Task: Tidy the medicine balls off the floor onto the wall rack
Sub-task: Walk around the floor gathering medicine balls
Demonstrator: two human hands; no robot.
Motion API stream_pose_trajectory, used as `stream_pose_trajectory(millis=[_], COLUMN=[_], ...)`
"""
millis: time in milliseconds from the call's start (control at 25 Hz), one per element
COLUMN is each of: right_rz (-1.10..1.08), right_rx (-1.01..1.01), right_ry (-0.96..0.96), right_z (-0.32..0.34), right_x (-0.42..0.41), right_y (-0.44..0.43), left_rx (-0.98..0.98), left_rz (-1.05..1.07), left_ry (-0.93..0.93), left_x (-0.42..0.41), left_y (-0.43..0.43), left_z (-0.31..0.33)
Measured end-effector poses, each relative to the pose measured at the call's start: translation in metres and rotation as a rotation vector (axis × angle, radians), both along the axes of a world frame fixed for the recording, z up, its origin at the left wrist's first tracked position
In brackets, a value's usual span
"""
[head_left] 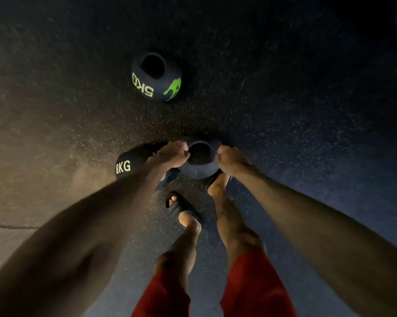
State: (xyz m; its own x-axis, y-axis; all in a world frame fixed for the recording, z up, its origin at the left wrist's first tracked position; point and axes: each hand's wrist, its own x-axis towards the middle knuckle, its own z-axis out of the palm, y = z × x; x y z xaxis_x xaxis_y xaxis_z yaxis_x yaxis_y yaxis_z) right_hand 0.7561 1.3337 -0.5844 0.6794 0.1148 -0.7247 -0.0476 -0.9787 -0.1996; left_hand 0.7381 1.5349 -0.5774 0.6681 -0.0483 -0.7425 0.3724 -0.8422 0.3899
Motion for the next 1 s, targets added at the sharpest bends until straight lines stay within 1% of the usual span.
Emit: stream_pose_trajectory(millis=[120, 240, 400, 480, 560, 680, 800, 1000], right_rz=[0.004, -0.066, -0.193, -0.262, -0.314, -0.452, -0.588, -0.596], right_rx=[-0.022, -0.051, -0.113, -0.093, -0.059, -0.039, -0.004, 0.15], right_ry=[0.01, 0.037, 0.135, 0.174, 0.168, 0.092, -0.031, -0.065], right_z=[-0.074, -0.152, -0.218, -0.238, -0.259, -0.288, -0.295, -0.293], right_x=[-0.017, -0.034, -0.049, -0.057, -0.066, -0.076, -0.072, -0.029], right_y=[0.003, 0.009, 0.015, 0.019, 0.028, 0.046, 0.041, -0.001], left_rx=[-0.012, -0.021, -0.032, -0.011, 0.029, 0.061, 0.016, -0.043], left_rz=[0.013, 0.012, 0.023, 0.04, 0.077, 0.058, 0.031, 0.057], left_ry=[-0.006, -0.005, 0.018, 0.012, 0.011, -0.008, -0.046, -0.184], left_x=[-0.005, -0.002, -0.007, -0.014, -0.017, -0.018, -0.016, 0.0], left_y=[0.001, -0.001, -0.004, -0.005, -0.004, -0.001, -0.002, -0.017], left_z=[-0.068, -0.131, -0.201, -0.231, -0.253, -0.278, -0.294, -0.304])
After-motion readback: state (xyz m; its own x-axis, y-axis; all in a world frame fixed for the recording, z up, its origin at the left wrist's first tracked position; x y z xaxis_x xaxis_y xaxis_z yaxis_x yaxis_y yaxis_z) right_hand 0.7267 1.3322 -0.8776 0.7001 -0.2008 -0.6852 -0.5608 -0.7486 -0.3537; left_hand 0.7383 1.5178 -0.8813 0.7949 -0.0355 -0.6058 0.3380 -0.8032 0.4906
